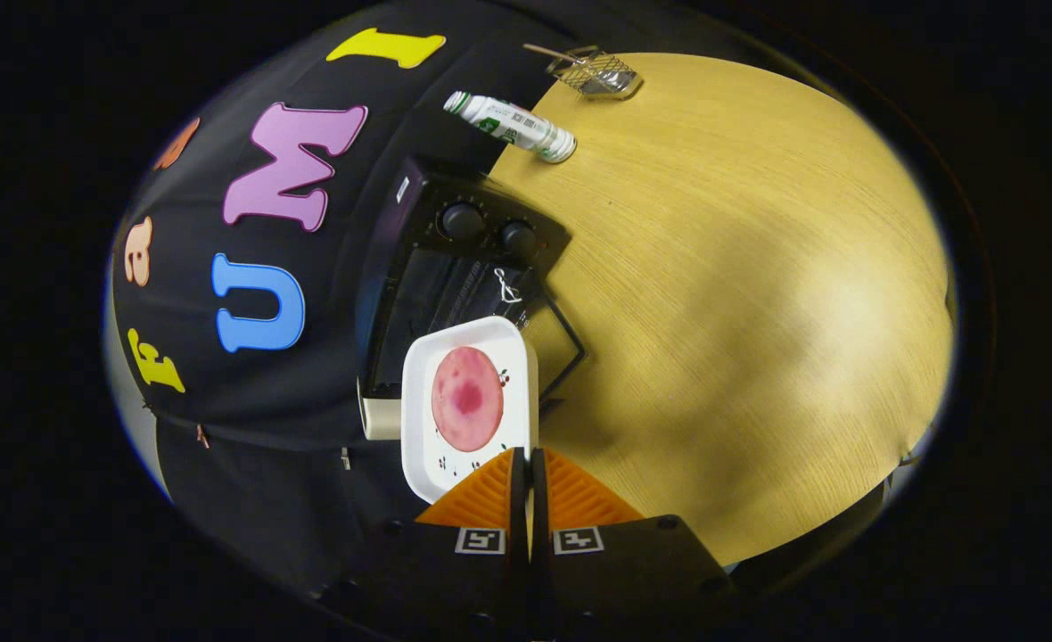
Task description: Open the toaster oven, put the food inside, and close the toaster oven door.
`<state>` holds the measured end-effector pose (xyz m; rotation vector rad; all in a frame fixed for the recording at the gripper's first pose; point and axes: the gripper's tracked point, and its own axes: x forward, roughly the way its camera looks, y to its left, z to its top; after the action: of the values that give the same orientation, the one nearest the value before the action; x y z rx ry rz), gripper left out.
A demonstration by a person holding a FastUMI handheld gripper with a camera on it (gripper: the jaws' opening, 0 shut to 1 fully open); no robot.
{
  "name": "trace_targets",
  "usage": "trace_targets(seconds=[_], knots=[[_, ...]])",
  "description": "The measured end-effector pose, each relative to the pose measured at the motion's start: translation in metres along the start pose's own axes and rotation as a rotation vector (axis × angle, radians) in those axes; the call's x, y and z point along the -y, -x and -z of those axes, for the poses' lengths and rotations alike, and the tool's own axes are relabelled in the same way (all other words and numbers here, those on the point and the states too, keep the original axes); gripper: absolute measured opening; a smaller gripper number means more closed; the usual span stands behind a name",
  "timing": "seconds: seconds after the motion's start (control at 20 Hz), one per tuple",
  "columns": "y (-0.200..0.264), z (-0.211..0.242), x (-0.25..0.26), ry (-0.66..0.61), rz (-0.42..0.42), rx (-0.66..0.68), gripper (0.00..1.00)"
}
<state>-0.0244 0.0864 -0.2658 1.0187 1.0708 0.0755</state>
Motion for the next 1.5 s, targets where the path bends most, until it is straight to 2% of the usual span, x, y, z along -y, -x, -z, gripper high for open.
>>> trace_targets(seconds=[0.15,0.35,0.75,1.0,1.4,1.45,1.5], knots=[[-0.037,-0.002,-0.015,0.003,-0.005,-0.014,0.05],[-0.074,-0.014,-0.019,0.001,0.033,0.036,0.05],[-0.138,-0.036,-0.064,-0.137,-0.039,0.134,0.05],[-0.165,-0.053,-0.072,-0.204,-0.037,0.228,0.05],[-0.183,-0.078,-0.095,-0.293,-0.102,0.332,0.06],[-0.183,-0.081,-0.102,-0.294,-0.136,0.340,0.08],[-0.179,-0.079,-0.105,-0.285,-0.147,0.335,0.16]])
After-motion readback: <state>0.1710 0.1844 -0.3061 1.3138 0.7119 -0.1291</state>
